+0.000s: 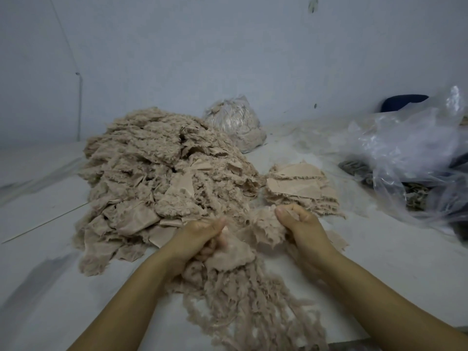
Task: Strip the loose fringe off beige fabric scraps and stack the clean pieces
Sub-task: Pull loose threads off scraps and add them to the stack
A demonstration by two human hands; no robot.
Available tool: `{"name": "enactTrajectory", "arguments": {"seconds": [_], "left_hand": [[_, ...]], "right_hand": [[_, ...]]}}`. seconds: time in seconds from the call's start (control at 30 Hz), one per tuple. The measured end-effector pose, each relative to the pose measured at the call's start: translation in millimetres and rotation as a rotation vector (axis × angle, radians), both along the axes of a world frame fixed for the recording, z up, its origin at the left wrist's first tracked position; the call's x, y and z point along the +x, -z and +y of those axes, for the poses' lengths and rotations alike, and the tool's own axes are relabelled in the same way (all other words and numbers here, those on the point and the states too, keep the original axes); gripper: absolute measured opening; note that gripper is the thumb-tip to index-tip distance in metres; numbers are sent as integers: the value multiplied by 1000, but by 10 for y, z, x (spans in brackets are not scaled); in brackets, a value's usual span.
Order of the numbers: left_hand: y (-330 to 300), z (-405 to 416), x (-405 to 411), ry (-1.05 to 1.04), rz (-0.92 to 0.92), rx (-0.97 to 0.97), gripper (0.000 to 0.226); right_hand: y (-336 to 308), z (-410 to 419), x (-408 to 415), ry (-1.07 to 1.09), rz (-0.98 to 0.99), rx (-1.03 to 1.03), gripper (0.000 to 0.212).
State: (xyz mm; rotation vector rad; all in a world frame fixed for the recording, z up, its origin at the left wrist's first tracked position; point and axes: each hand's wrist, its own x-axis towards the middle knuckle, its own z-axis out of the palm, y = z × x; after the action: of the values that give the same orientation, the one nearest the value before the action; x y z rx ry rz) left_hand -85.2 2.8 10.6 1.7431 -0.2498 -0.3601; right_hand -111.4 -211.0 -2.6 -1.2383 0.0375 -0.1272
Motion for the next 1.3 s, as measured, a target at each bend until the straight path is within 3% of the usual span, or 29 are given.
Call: {"name": "enactTrajectory", "arguments": {"seconds": [0.1, 0.23, 0.3, 0.37, 0.43, 0.53, 0.6, 0.67, 0.73, 0.83, 0.97, 1.1, 1.2, 1.27, 1.3], "left_hand": [[-22, -184, -40, 166, 236, -46, 69], [-44, -411, -23, 48, 334, -346, 45], [-28, -424, 29, -111, 322, -542, 22], [-32, -400, 111, -298, 257, -616, 14], [-72, -350, 175, -405, 191, -608, 18], [-86, -273, 208, -448, 73, -447, 17], [-90, -295, 149, -351, -29, -323, 15], [-91, -397, 47, -222, -169, -220, 17], [-76, -532, -44, -146, -255, -171, 16], [-26, -632, -115, -58, -149, -279, 9], [-3, -569, -123, -67, -14, -239, 18], [-38, -512, -84, -336, 30, -325, 21], [-87, -446, -31, -462, 71, -502, 18], [-84, -442, -41, -402, 49, -476, 19], [-73, -461, -57, -344, 30, -438, 21]], "right_hand": [[15, 77, -44, 13, -121, -192, 14], [2, 143, -109, -7, -226, -313, 6], [45, 96, -127, -20, -272, -496, 16], [100, 52, -179, -51, -272, -741, 20], [167, -2, -248, -172, -228, -841, 16], [89, -67, -359, -378, -142, -838, 29], [10, -78, -348, -333, -103, -775, 57], [-45, -41, -289, -240, 16, -602, 69], [-89, 67, -246, -322, 197, -335, 66], [-76, 175, -196, -395, 270, -61, 61], [-7, 149, -161, -324, 260, 70, 45], [46, 96, -121, -103, 250, 166, 7], [69, 3, -110, -33, 215, 254, 8], [88, -9, -121, -103, 214, 296, 6], [91, 3, -118, -140, 233, 300, 17]]}}
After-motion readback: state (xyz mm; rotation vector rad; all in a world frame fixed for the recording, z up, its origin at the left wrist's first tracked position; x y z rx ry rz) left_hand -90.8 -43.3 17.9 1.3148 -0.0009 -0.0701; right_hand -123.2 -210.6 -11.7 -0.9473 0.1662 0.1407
